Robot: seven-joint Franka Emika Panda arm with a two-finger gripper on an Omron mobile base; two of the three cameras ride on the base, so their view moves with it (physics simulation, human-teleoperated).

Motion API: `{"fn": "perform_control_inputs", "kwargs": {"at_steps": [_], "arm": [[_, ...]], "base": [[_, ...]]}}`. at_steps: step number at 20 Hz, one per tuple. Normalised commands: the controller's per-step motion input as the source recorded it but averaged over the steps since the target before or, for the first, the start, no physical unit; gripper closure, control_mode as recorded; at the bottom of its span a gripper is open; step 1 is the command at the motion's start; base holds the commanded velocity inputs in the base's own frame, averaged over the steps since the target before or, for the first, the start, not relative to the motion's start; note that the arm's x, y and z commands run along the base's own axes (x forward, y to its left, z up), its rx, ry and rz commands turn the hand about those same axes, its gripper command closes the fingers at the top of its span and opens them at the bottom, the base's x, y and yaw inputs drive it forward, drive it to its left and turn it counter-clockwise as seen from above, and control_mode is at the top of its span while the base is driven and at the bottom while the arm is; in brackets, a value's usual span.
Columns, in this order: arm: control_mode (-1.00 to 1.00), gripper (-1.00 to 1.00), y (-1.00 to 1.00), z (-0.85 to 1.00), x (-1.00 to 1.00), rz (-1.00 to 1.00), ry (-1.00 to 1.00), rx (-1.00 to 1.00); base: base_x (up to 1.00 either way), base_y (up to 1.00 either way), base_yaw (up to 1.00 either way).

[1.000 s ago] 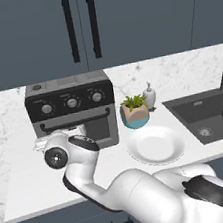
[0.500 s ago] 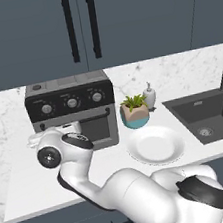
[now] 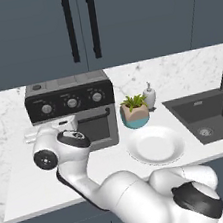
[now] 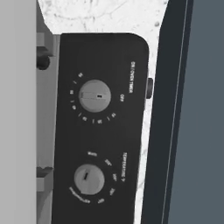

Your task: Pick up the kebab skewer and baguette bread, and place them inside the toaster oven. Close the toaster oven door and start by setting the timer.

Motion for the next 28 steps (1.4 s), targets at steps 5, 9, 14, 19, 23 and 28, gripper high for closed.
{"fn": "perform_control_inputs", "kwargs": {"at_steps": [5, 9, 14, 19, 23, 28], "arm": [[-1.00, -1.00, 0.00, 0.10, 0.00, 0.00, -0.18, 0.00], [-1.00, -1.00, 0.00, 0.15, 0.02, 0.00, -0.09, 0.00], [-1.00, -1.00, 0.00, 0.19, 0.11, 0.00, 0.00, 0.00], [-1.00, -1.00, 0.00, 0.08, 0.19, 0.00, 0.00, 0.00], [-1.00, -1.00, 0.00, 0.00, 0.13, 0.00, 0.00, 0.00], [-1.00, -1.00, 0.00, 0.00, 0.24, 0.00, 0.00, 0.00]], "base": [[0.00, 0.00, 0.00], [0.00, 0.00, 0.00], [0.00, 0.00, 0.00], [0.00, 0.00, 0.00], [0.00, 0.00, 0.00], [0.00, 0.00, 0.00]]}}
